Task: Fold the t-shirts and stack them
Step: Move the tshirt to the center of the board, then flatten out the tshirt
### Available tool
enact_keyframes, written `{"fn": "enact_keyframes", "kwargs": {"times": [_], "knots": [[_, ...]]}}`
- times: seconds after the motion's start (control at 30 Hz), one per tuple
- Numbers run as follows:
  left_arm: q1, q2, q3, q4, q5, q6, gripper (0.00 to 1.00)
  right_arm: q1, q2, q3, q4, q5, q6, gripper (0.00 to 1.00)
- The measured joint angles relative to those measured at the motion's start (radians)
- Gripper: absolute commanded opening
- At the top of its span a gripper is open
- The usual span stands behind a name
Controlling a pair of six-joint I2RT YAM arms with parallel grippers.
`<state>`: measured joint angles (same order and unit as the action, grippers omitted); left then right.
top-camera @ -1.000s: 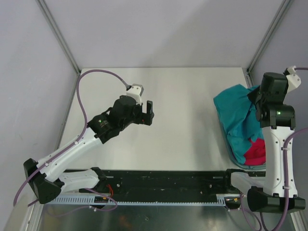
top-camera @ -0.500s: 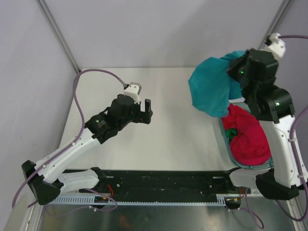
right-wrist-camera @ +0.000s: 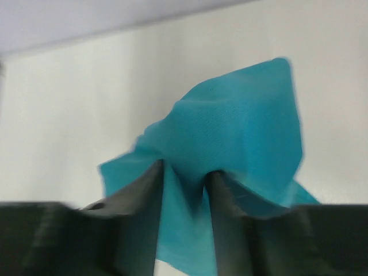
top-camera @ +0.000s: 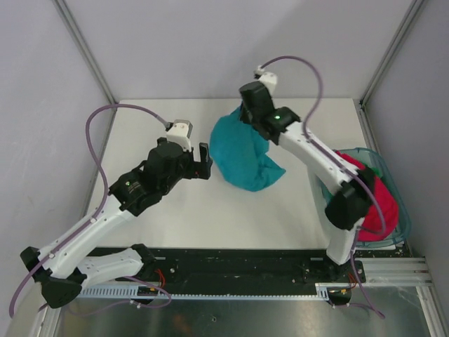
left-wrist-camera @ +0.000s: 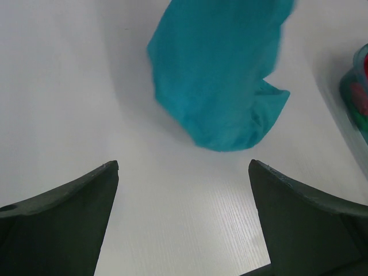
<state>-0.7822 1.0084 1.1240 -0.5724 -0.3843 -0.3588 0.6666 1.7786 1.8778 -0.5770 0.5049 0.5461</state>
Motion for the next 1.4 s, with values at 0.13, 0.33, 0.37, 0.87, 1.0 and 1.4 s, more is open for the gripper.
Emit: {"fn": "enact_keyframes", "kwargs": {"times": [0.13,0.33,0.37,0.87,1.0,1.4], "knots": [[0.0,-0.002,-0.012,-0.007,-0.006,-0.01,0.99,0.0,0.181,0.016,0.002,-0.066,-0.01,0.9],[0.0,0.021,-0.059,-0.018,-0.004,-0.044,1.0,-0.005,0.199,0.003,-0.045,-0.104,-0.051,0.95],[0.001,0.026,-0.065,-0.018,-0.004,-0.05,0.99,-0.008,0.177,-0.009,-0.045,-0.105,-0.053,0.94],[0.003,0.218,-0.08,0.011,0.099,-0.14,0.93,-0.159,-0.405,-0.719,0.046,-0.127,-0.005,0.8],[0.011,0.217,-0.103,0.025,0.089,-0.193,0.91,-0.016,-0.402,-0.827,0.088,-0.124,-0.031,0.76],[0.18,0.098,-0.203,0.024,0.082,-0.27,0.91,0.216,-0.192,-0.855,0.293,-0.124,-0.183,0.74]]}}
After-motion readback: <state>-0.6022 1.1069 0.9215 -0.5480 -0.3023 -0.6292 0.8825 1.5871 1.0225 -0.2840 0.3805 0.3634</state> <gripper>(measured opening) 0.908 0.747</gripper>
